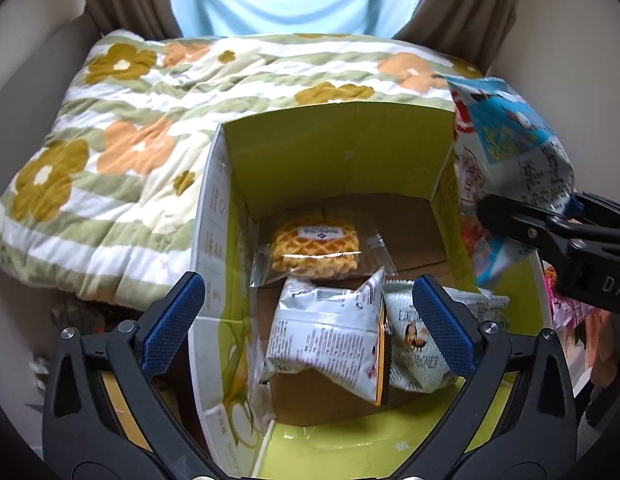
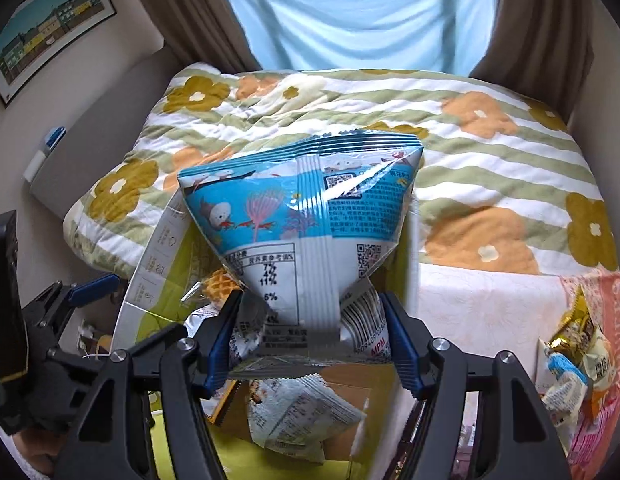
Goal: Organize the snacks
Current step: 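Lower the waffle and blue bag into the yellow box and open both grippers, then move both grippers back toward the remaining snacks on the table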
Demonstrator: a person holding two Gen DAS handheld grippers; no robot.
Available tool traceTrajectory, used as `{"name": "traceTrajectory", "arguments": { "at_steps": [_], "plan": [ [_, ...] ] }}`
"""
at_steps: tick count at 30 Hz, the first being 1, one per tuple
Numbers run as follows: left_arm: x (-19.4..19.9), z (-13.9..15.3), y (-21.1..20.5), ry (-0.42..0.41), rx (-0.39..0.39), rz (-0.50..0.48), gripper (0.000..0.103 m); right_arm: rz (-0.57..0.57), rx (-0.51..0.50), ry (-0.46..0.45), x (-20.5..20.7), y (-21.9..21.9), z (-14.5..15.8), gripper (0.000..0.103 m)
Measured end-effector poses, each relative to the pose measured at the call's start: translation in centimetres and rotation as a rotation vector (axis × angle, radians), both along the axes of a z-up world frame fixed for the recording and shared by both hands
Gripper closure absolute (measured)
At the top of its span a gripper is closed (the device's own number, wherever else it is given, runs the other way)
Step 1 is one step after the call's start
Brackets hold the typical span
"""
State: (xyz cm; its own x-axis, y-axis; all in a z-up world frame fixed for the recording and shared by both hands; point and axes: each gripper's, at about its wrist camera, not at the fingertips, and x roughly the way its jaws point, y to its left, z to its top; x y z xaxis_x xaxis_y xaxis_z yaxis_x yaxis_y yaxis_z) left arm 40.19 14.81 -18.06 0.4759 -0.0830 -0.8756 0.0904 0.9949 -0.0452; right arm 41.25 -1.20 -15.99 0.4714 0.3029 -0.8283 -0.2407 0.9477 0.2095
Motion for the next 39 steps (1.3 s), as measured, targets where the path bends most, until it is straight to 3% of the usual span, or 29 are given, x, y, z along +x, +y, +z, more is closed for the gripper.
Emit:
{"name": "traceTrajectory", "arguments": {
  "at_steps": [3, 5, 7, 25, 33, 39],
  "plan": [
    [-0.2, 0.1, 0.1, -0.003, 0.007, 0.006, 0.0, -0.001, 0.008, -0.018, 0.3, 0.3, -0.1, 0.033],
    [-0.4, 0.3, 0.1, -0.008, 0.014, 0.009, 0.001, 0.008, 0.027, -0.02, 0.3, 0.3, -0.3, 0.013],
    [-0.6, 0.3, 0.1, -0.01, 0.015, 0.011, 0.001, 0.009, 0.019, -0.028, 0.2, 0.4, -0.4, 0.006],
    [-2.7, 1.8, 0.5, -0.011, -0.002, 0.017, 0.001, 0.003, 0.02, -0.03, -2.6, 0.1, 1.2, 0.006],
    [-3.8, 3.0, -0.4, -0.023, -0.048, 0.002, 0.001, -0.047, 0.046, -0.052, -5.4, -2.2, 2.6, 0.006],
    [-5.6, 5.0, -2.9, -0.059, -0.025, -0.026, 0.0, -0.082, 0.034, -0.114, -7.8, -5.0, 4.8, 0.006]
  ]
}}
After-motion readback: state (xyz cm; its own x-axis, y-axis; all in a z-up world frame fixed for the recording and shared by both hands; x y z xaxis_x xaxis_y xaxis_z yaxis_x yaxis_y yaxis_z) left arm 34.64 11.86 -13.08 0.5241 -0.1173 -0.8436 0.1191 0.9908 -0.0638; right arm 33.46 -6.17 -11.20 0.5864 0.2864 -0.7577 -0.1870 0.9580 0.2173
